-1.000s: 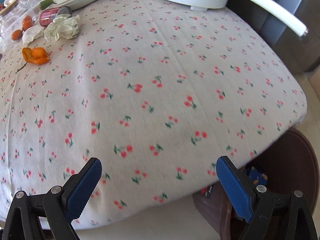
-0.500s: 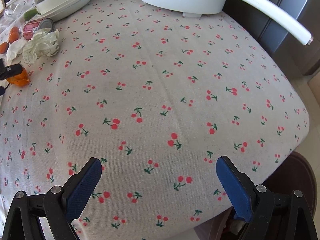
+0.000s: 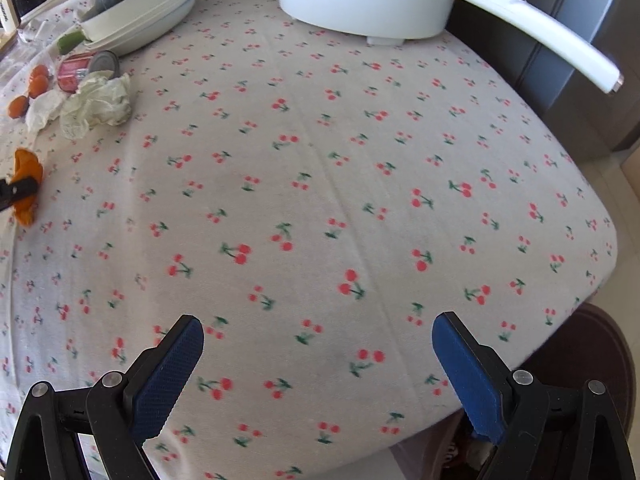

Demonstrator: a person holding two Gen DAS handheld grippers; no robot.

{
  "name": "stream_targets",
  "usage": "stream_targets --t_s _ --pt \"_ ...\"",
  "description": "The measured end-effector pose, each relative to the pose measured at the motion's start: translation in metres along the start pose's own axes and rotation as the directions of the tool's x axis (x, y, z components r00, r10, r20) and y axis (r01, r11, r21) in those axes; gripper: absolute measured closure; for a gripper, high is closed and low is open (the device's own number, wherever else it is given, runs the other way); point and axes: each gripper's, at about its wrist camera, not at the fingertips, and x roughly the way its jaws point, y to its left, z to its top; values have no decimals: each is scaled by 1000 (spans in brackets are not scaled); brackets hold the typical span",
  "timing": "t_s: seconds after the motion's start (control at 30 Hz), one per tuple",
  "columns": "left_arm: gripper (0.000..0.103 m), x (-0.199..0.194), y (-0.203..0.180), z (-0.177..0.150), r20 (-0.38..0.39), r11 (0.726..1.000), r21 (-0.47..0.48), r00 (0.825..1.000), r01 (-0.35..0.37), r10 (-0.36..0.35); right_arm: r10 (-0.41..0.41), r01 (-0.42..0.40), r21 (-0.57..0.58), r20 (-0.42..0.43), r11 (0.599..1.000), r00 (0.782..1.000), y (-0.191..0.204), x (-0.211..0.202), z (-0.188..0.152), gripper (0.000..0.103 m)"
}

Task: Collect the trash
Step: 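Grasp the orange carrots with the left tool while the right tool grasps the crumpled paper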

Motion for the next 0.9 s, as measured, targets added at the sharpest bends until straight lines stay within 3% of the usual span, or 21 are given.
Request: stream_targets --t_s 0.13,0.3,0.47,0.6,0.77,0.83,0.9 --pt "89 -12 27 3 12 1000 -22 1000 2 -2 18 -17 -34 29 999 999 31 5 24 8" --pt "89 -16 52 5 10 998 -59 1000 26 -26 109 -106 -53 61 993 992 82 26 67 8" --pt "89 -15 57 3 24 1000 -11 1000 20 -20 133 -129 -63 63 990 989 136 59 107 8" --pt "89 -7 67 5 16 1000 -17 1000 14 -14 161 -160 -30 58 987 985 156 80 126 10" --pt "89 -2 82 9 10 999 -52 1000 14 -13 189 -189 1 61 982 980 165 96 141 26" --pt "89 -3 81 10 11 998 -55 1000 12 -11 206 -206 -4 37 979 978 166 103 143 50" --pt "89 -4 79 9 8 999 -52 1000 13 -13 211 -210 -14 26 978 977 166 104 140 58"
